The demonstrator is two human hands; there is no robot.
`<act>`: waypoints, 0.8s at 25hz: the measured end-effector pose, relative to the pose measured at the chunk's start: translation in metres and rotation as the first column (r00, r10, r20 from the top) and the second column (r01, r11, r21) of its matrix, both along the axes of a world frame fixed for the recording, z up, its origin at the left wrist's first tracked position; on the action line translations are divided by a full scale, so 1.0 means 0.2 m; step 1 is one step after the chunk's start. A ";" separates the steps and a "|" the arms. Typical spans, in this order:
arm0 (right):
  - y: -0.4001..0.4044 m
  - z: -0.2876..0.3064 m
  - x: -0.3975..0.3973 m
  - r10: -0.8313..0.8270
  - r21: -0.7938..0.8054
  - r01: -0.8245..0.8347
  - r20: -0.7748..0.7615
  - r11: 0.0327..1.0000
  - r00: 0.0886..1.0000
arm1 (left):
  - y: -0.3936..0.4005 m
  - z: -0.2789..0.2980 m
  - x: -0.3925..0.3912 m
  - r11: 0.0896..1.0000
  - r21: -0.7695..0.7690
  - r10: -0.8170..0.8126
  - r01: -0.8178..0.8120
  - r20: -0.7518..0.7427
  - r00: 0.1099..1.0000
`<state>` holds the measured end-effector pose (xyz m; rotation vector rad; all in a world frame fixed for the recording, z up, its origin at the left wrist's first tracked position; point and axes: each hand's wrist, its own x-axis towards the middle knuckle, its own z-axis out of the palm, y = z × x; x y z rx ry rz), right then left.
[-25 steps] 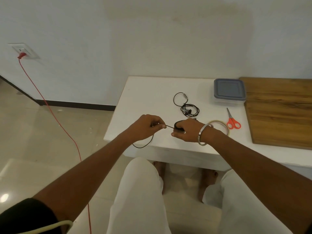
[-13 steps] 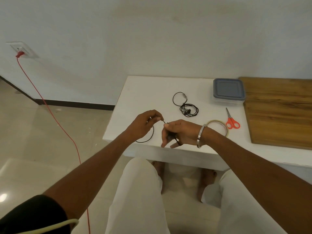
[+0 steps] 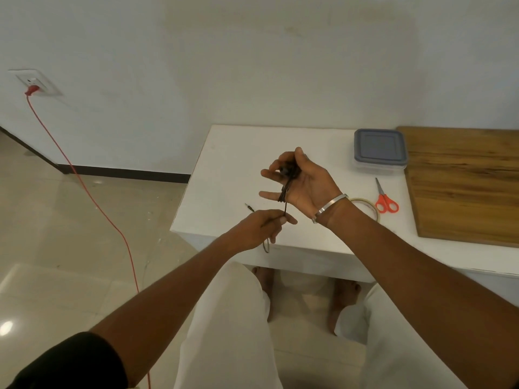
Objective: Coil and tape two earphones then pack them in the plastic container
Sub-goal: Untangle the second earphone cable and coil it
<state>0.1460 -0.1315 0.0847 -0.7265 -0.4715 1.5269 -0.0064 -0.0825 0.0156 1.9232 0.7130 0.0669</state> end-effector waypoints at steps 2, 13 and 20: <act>0.00 -0.01 0.02 -0.007 -0.006 0.008 0.169 1.000 0.986 | -0.01 0.00 0.00 0.999 -0.048 -0.003 0.003 0.005 1.000; -0.01 -0.21 0.07 -0.149 0.155 -0.009 0.958 0.988 0.246 | 0.05 0.17 -0.06 0.981 -0.161 0.095 -0.108 -0.086 0.992; -0.08 -0.30 0.13 0.003 -0.092 -0.237 0.937 0.967 -0.350 | 0.14 0.22 -0.08 0.984 0.138 0.124 -0.113 -0.071 0.990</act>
